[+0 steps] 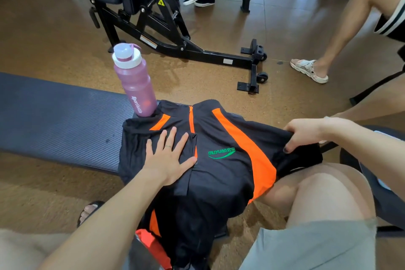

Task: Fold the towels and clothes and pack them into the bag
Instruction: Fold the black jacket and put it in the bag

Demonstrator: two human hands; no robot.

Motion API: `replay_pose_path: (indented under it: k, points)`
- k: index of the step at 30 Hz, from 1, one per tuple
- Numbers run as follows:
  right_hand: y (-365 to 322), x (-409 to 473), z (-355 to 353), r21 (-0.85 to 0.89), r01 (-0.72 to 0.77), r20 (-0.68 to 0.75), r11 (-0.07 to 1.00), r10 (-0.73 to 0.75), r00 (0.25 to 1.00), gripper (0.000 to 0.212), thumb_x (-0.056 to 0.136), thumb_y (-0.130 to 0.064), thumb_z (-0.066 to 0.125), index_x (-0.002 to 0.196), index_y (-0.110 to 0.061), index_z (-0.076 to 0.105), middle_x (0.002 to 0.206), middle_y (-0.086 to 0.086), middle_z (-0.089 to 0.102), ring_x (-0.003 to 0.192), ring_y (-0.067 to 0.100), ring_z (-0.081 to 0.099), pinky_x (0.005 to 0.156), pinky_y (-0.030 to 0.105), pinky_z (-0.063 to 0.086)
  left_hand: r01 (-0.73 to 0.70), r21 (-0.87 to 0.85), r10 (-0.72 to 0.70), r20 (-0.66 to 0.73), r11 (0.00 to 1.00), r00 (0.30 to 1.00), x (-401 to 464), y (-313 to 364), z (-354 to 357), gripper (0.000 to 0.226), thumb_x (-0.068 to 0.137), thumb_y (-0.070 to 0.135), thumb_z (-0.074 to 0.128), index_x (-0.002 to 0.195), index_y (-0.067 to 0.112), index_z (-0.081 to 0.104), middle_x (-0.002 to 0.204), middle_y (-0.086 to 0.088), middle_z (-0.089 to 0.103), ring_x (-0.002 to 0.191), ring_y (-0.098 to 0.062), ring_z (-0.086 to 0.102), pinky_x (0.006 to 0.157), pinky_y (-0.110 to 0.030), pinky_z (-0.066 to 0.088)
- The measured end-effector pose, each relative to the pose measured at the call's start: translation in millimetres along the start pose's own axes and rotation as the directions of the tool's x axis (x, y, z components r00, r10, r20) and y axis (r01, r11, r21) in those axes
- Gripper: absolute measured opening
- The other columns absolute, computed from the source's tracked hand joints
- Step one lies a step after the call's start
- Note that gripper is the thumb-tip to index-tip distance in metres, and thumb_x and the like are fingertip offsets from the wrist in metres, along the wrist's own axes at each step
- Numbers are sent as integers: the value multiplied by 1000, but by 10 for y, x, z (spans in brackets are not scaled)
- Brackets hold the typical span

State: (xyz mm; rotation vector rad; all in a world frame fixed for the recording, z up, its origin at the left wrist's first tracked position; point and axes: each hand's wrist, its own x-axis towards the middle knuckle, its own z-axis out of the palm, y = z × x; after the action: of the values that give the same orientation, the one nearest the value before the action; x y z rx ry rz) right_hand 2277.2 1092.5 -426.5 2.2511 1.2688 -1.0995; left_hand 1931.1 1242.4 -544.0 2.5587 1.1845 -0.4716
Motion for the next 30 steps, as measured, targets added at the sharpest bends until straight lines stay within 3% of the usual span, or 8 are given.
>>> replay_pose_path:
  k: [3,6,10,14,17,19,23,30]
  points:
    - [-215,-3,-83,-151,-41,-131,988,21,991,15,93,-28,62,102,-18,70,94,1,70,84,15,66,72,31,54,2,-6,-2,-5,1000,1000,-4,3,-11,81,90,82,14,154,46,-21,164,7,-31,152,-19,-27,122,-59,-9]
    - [-571,-16,-109,216,-32,-97,976,54,994,19,88,-20,68,100,-7,69,94,13,75,77,25,72,65,36,61,5,-13,-6,-15,1000,1000,-9,22,-29,80,92,80,15,155,45,-20,165,6,-29,153,-20,-25,122,-58,-8]
    - [-1370,-56,20,808,16,35,589,-75,997,8,94,-5,65,96,-9,58,81,4,66,40,4,47,32,14,32,-44,-178,29,-87,983,996,12,42,-69,71,98,70,26,159,46,-3,170,3,-8,156,-22,-10,123,-56,-1]
    - [-2103,98,325,996,-82,71,-19,-336,939,24,100,9,45,121,18,53,120,31,66,83,20,73,69,23,63,-164,-634,-55,-311,756,949,-18,-92,-271,26,105,37,40,121,27,59,129,0,57,127,-20,49,109,-45,38]
    - [-2222,192,450,991,-9,-30,-137,-281,959,28,99,11,44,125,18,48,110,29,64,85,29,74,68,29,63,-157,-649,-70,-310,744,948,-103,-228,-337,38,102,34,36,82,12,59,88,0,56,98,-25,51,96,-49,40]
    - [-2114,219,441,993,120,-122,-18,-118,985,25,99,7,47,123,7,51,100,20,65,77,25,71,62,27,61,-92,-658,-100,-248,747,964,-149,-265,-305,50,93,58,36,79,16,60,88,1,58,99,-26,53,93,-45,41]
    - [-1681,237,597,815,207,-307,542,101,946,13,94,-6,56,106,-10,56,81,11,63,61,22,59,63,34,55,-46,-535,-28,-130,844,991,-184,-171,-214,60,77,81,51,98,25,56,108,5,49,112,-19,43,100,-36,40]
    - [-1641,-102,1078,130,395,-370,909,-325,870,44,89,-40,66,125,-21,48,108,-5,56,104,19,58,79,27,47,3,-242,-45,-171,970,984,-268,106,-179,58,79,78,53,99,24,44,116,-3,38,120,-28,37,113,-52,27]
